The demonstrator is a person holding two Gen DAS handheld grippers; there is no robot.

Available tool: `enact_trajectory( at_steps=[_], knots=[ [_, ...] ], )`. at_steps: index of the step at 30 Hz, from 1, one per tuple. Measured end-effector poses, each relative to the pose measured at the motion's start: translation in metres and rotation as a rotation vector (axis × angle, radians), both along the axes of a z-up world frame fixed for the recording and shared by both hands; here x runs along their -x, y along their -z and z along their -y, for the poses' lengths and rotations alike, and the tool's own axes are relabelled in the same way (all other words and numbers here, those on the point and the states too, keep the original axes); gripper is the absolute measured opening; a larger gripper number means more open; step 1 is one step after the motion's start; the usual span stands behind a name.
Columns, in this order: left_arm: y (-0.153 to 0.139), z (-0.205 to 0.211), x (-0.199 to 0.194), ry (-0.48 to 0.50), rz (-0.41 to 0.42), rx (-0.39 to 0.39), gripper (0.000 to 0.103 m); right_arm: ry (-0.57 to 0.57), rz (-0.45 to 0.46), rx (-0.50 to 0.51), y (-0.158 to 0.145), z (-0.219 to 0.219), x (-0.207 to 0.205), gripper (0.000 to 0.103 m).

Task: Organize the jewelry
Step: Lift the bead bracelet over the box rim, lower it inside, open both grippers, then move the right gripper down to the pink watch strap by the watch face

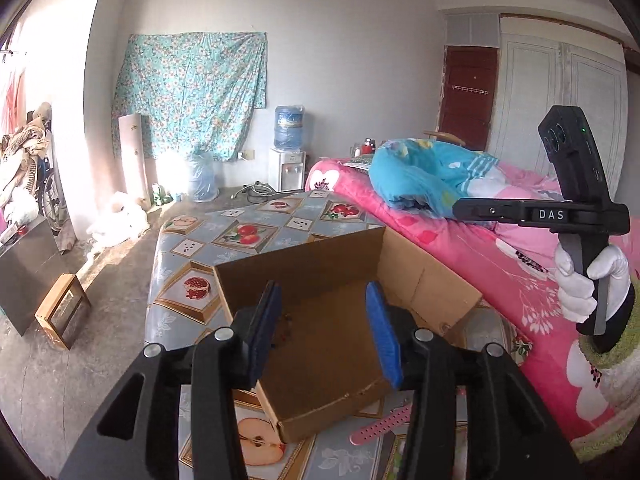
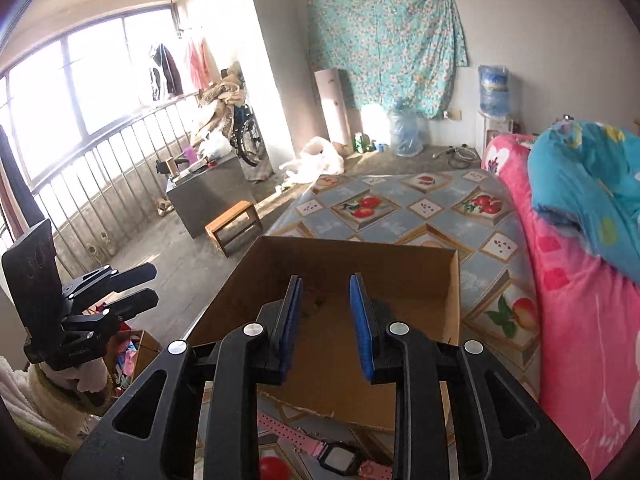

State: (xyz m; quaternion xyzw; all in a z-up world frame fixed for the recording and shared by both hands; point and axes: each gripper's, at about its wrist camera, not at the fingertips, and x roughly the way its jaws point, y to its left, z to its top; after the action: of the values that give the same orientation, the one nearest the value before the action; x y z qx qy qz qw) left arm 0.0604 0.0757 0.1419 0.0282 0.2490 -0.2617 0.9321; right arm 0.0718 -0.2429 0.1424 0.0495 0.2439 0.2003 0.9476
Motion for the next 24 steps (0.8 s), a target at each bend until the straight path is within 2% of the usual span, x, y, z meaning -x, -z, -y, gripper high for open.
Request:
enact_trajectory(
  at_steps=[2, 6, 10, 14, 19, 21, 24],
  knots=[
    [0.015, 0.011, 0.022, 0.035, -0.014, -0.006, 0.046, 0.025, -0.012, -0.03, 0.018, 0.014, 0.028, 0.028],
    [0.064, 0.042, 0.046, 0.049, -0.085, -0.094, 0.046, 0.151, -0.091, -0.055, 0.07, 0.034, 0.056, 0.033],
    [0.117, 0.068, 0.047, 0.04, -0.182, -0.156, 0.046, 0.258, -0.222, -0.18, 0.124, 0.06, 0.064, 0.033],
    [0.155, 0.089, 0.04, 0.02, -0.226, -0.208, 0.046, 0.315, -0.34, -0.212, 0.164, 0.068, 0.059, 0.033],
    [0.174, 0.106, 0.033, -0.02, -0.198, -0.296, 0.046, 0.273, -0.33, -0.119, 0.172, 0.047, 0.05, 0.033],
    [0.177, 0.109, 0.029, -0.06, -0.181, -0.335, 0.046, 0.238, -0.303, -0.051, 0.172, 0.033, 0.046, 0.033],
    [0.181, 0.109, 0.023, -0.089, -0.196, -0.348, 0.046, 0.187, -0.262, 0.07, 0.175, 0.013, 0.042, 0.03]
  ],
)
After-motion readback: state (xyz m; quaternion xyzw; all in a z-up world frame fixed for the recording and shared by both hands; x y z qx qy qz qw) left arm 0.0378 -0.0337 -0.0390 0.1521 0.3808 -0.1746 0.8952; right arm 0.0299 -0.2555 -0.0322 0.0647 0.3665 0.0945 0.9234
